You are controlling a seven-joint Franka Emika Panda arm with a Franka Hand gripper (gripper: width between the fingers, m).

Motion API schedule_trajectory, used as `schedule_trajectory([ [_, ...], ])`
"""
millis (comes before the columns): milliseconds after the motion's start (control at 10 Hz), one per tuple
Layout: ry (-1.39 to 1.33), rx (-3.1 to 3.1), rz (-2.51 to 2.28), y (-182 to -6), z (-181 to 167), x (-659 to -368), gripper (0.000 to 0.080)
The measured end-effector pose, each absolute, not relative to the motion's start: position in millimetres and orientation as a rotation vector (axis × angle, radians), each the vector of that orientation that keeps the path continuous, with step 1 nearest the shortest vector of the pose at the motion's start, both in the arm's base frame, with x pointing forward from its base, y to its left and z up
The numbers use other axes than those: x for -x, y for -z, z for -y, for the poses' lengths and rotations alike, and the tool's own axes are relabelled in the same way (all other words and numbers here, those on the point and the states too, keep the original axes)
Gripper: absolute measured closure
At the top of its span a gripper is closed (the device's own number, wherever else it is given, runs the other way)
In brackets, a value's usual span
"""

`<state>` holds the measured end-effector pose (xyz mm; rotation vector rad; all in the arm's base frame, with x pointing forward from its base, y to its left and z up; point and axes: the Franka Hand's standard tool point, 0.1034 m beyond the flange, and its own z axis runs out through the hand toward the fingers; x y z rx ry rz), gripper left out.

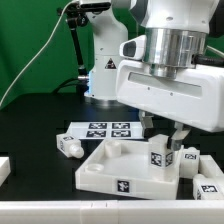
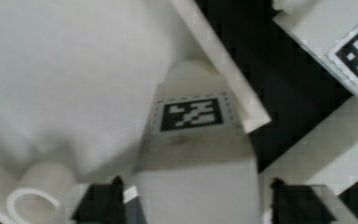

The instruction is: Assemble one leg

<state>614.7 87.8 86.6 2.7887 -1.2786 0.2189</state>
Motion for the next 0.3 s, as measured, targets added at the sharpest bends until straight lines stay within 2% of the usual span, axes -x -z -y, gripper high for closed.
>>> schedule_trajectory([
  [100, -0.219, -2.790, 1.276, -86.6, -87.8, -614.7, 0.0294],
  [200, -0.219, -2.790, 1.274, -86.6, -87.8, -614.7, 0.0177],
  [300, -0.219, -2.791, 1.272, -86.6, -87.8, -614.7, 0.0158],
])
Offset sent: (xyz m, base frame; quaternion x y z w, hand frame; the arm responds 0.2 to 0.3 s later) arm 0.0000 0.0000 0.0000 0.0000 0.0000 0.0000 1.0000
